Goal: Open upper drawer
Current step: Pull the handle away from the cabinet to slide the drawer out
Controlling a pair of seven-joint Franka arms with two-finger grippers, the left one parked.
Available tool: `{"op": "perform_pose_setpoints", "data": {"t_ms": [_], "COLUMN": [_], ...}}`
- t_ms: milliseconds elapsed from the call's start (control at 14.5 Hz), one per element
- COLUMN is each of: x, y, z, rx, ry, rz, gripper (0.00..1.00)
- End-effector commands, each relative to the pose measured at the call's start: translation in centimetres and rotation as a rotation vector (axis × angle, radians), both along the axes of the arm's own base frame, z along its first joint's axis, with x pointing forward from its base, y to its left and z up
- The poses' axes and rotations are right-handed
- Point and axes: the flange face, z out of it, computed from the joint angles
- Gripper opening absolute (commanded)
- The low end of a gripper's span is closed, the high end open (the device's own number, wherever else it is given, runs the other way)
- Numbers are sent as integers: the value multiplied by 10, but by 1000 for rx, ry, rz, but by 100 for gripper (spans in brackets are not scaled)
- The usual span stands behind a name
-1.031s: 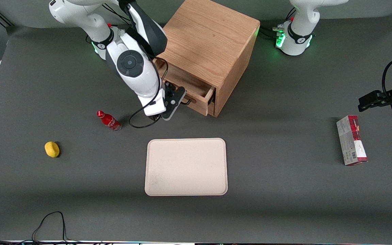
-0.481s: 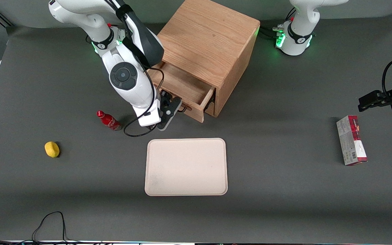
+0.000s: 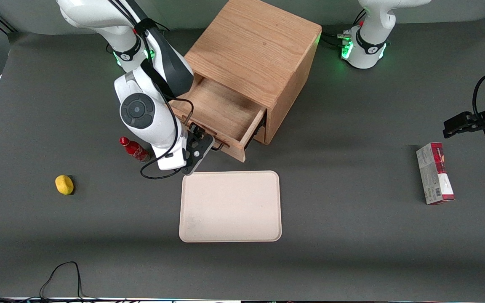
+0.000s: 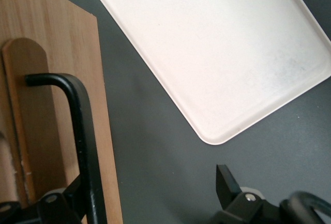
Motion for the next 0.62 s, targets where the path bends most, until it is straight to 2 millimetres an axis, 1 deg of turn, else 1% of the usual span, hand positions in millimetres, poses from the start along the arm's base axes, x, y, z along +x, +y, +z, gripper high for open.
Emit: {"op": "perform_pose_setpoints", "data": {"t_ms": [0, 138, 206, 550], "x": [18, 23, 27, 48], "y": [-11, -15, -16, -37], "z": [2, 0, 2, -2], "rx": [-14, -16, -22, -34], "ry": [-6, -5, -17, -19], "rz": [4, -3, -2, -35], "gripper": [100, 100, 100, 100]}}
